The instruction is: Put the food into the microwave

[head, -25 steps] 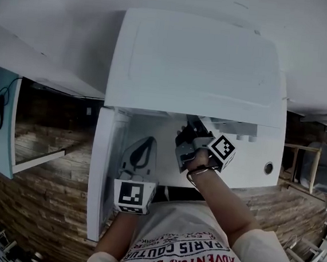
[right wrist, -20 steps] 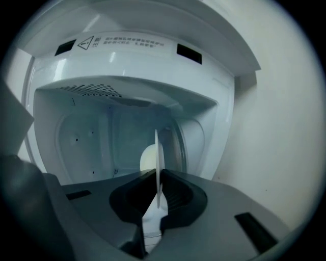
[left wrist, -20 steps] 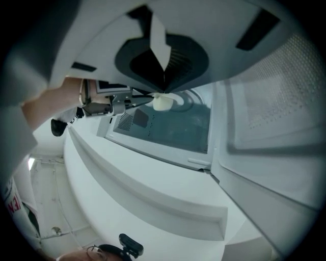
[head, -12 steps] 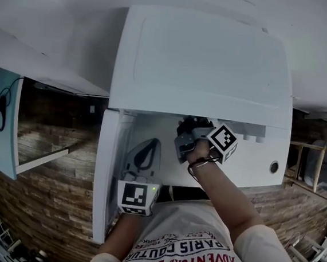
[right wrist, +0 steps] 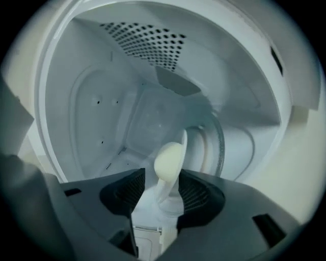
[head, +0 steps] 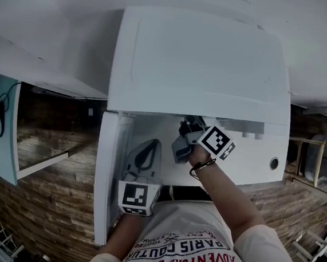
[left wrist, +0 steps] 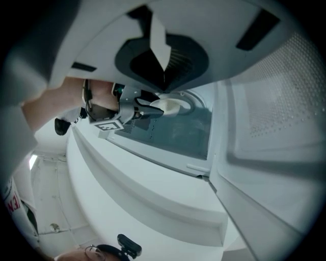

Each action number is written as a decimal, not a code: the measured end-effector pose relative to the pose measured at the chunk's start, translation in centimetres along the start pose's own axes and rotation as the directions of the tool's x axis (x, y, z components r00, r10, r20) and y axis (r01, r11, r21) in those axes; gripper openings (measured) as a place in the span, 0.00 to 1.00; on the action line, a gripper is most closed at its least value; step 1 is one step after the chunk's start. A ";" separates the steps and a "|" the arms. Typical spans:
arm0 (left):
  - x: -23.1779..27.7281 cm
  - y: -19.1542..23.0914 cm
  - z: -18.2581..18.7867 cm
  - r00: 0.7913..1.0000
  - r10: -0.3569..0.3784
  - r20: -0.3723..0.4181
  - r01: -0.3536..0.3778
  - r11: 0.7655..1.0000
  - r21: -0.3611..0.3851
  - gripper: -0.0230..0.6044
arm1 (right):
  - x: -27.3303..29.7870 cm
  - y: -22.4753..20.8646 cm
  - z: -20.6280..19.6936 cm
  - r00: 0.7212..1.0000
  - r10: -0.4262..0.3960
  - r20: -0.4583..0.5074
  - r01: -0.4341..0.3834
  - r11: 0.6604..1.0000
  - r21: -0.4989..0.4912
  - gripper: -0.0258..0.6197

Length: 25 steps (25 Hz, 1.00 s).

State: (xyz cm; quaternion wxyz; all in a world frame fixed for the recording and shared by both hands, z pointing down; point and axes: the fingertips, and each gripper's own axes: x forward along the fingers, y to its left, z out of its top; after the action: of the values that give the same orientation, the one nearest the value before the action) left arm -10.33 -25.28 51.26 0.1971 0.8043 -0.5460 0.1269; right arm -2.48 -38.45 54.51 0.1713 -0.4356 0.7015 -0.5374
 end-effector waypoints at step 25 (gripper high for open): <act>-0.3 -1.2 0.6 0.998 -0.053 0.028 0.054 0.998 -0.030 0.04 | -4.2 -3.6 -4.1 0.735 -0.561 -0.381 -0.170 0.391 -0.904 0.30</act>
State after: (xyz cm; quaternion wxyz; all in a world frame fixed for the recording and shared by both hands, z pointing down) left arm -9.38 -24.94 50.37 0.2052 0.8171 -0.5289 0.1023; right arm -1.51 -32.78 58.35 -0.4115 -0.3306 0.8247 -0.2033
